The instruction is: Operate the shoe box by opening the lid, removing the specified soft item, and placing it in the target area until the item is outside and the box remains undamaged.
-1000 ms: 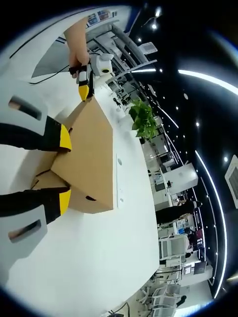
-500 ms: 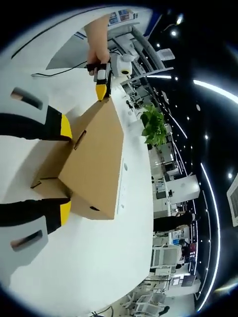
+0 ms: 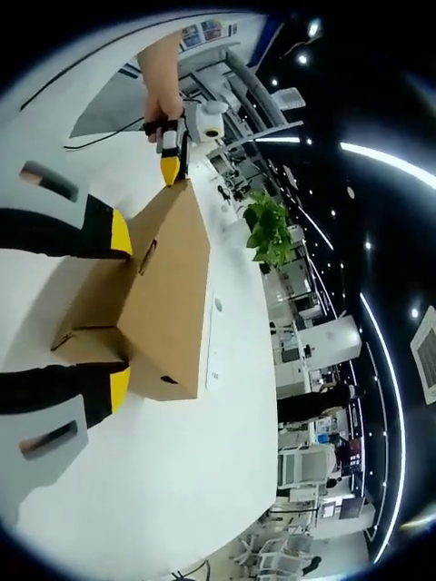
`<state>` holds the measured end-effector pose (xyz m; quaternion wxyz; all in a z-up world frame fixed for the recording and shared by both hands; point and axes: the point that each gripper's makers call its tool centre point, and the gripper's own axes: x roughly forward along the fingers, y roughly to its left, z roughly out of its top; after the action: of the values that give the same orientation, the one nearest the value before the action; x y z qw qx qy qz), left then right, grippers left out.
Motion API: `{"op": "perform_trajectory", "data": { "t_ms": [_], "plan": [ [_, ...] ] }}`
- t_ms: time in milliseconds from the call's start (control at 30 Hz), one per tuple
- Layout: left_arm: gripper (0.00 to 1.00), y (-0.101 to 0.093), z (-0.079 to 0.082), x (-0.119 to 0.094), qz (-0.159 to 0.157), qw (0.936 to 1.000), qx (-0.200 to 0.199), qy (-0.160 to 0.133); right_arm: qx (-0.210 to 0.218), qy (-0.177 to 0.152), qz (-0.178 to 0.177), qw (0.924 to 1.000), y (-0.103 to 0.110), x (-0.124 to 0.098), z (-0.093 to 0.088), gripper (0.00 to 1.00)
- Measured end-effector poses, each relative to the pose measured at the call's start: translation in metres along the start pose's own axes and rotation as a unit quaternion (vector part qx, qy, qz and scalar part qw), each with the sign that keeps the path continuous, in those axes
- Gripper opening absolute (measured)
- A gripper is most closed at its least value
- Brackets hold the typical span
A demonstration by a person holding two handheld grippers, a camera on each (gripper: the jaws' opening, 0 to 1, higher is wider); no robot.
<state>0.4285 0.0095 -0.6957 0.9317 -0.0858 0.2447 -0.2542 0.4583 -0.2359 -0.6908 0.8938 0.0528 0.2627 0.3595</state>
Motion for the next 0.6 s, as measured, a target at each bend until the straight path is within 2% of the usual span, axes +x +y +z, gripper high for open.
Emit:
{"op": "perform_trajectory", "data": {
  "t_ms": [600],
  "plan": [
    [0.34,-0.001,0.014,0.002,-0.004,0.9997,0.022,0.014,0.021,0.006,-0.003,0.9998,-0.002,-0.003,0.009,0.40]
  ]
}}
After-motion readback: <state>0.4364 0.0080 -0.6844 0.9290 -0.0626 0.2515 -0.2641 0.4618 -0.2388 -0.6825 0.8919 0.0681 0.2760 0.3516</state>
